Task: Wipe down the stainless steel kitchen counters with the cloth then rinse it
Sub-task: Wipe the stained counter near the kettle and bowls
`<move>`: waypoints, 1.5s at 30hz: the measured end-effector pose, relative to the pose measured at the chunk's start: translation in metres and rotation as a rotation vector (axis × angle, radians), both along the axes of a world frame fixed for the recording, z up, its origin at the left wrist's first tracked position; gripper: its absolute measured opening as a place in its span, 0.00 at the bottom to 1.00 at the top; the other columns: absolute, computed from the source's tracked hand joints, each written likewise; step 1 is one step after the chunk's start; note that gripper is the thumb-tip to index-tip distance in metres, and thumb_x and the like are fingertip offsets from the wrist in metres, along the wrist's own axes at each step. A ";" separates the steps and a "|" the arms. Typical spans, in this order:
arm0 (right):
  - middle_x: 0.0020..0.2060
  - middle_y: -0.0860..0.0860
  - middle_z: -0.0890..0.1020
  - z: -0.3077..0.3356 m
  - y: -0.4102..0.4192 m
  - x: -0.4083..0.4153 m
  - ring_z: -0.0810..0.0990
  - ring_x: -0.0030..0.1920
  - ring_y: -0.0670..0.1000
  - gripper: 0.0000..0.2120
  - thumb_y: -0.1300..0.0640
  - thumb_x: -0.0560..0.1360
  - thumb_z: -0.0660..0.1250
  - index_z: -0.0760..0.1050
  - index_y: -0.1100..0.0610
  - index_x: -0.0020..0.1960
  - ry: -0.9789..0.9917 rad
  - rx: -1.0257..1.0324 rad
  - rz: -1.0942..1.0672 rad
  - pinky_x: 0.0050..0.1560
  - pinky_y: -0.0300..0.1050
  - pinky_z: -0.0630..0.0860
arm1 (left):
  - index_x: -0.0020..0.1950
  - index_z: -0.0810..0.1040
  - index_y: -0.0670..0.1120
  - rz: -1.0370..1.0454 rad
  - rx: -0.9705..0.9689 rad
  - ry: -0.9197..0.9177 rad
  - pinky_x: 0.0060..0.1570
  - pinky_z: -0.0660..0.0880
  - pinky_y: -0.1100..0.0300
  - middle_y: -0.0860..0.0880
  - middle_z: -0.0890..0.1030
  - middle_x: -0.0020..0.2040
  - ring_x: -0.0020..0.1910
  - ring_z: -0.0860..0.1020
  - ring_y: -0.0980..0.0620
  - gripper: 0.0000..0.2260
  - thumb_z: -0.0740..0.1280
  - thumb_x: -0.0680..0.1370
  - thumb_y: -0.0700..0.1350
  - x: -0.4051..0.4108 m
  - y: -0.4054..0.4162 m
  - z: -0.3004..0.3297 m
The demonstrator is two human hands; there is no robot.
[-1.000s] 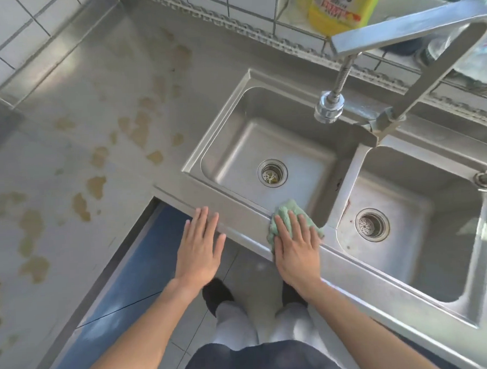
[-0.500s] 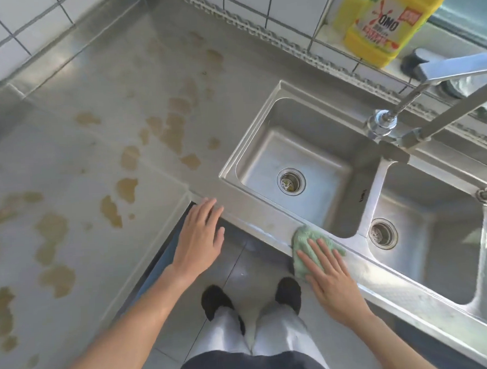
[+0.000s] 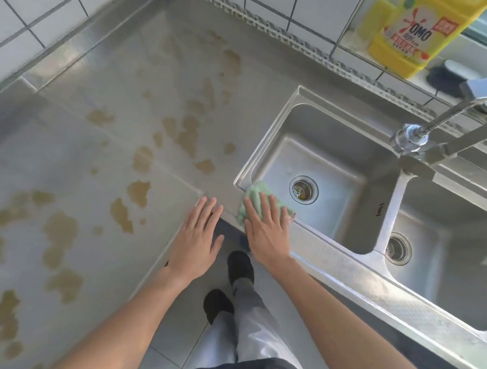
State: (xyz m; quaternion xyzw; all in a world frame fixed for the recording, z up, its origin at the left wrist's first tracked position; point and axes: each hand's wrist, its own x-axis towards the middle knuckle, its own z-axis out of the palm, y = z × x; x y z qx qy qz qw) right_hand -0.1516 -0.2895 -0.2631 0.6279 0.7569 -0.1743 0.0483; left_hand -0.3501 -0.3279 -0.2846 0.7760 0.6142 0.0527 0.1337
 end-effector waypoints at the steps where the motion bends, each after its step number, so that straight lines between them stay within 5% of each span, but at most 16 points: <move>1: 0.83 0.53 0.48 0.000 0.003 -0.008 0.42 0.82 0.60 0.25 0.48 0.87 0.47 0.49 0.46 0.83 -0.011 0.001 0.055 0.80 0.65 0.43 | 0.85 0.57 0.43 0.001 0.001 0.001 0.83 0.60 0.43 0.44 0.55 0.86 0.86 0.50 0.43 0.31 0.62 0.86 0.53 -0.001 -0.001 -0.001; 6: 0.83 0.50 0.44 0.008 -0.009 0.033 0.37 0.82 0.57 0.26 0.51 0.87 0.49 0.47 0.46 0.83 -0.017 -0.001 0.395 0.80 0.63 0.43 | 0.84 0.62 0.44 0.055 -0.012 -0.022 0.82 0.62 0.44 0.45 0.59 0.86 0.86 0.53 0.45 0.28 0.62 0.86 0.51 0.005 0.001 0.003; 11: 0.83 0.48 0.49 0.014 0.002 0.081 0.42 0.82 0.54 0.26 0.51 0.86 0.52 0.51 0.45 0.83 0.022 -0.001 0.567 0.80 0.57 0.42 | 0.80 0.71 0.44 0.143 -0.025 -0.112 0.80 0.66 0.46 0.48 0.65 0.83 0.84 0.59 0.48 0.21 0.63 0.86 0.48 0.006 0.010 0.010; 15: 0.83 0.49 0.52 0.011 0.039 0.070 0.46 0.82 0.55 0.26 0.49 0.85 0.53 0.53 0.46 0.83 0.002 0.023 0.657 0.79 0.56 0.43 | 0.80 0.70 0.42 0.230 -0.040 -0.127 0.83 0.58 0.51 0.46 0.63 0.84 0.85 0.57 0.47 0.26 0.54 0.86 0.53 0.002 0.024 0.015; 19: 0.82 0.53 0.55 0.008 0.102 0.033 0.47 0.82 0.56 0.26 0.50 0.85 0.52 0.55 0.49 0.82 -0.013 0.079 0.559 0.82 0.57 0.43 | 0.81 0.68 0.41 0.270 -0.041 -0.124 0.83 0.50 0.57 0.46 0.62 0.84 0.85 0.57 0.48 0.27 0.53 0.86 0.54 -0.008 0.034 0.012; 28: 0.83 0.57 0.49 0.002 0.188 -0.046 0.42 0.82 0.59 0.27 0.53 0.85 0.52 0.53 0.52 0.83 0.001 0.046 0.281 0.80 0.62 0.43 | 0.83 0.62 0.40 0.260 0.031 -0.050 0.83 0.57 0.46 0.45 0.59 0.86 0.86 0.54 0.48 0.27 0.55 0.87 0.51 -0.004 0.030 -0.012; 37: 0.82 0.51 0.55 0.001 0.144 0.019 0.49 0.83 0.54 0.25 0.46 0.85 0.54 0.58 0.45 0.81 0.027 0.041 0.828 0.81 0.59 0.51 | 0.84 0.61 0.40 0.263 0.036 -0.042 0.83 0.58 0.44 0.45 0.57 0.86 0.86 0.53 0.47 0.27 0.55 0.87 0.50 -0.002 0.029 -0.012; 45: 0.83 0.52 0.49 0.004 0.235 -0.048 0.43 0.83 0.55 0.25 0.47 0.86 0.49 0.54 0.45 0.82 0.014 -0.002 0.234 0.81 0.60 0.43 | 0.84 0.61 0.42 0.285 0.019 -0.117 0.82 0.59 0.44 0.47 0.57 0.86 0.86 0.53 0.49 0.26 0.56 0.87 0.51 -0.003 0.030 -0.007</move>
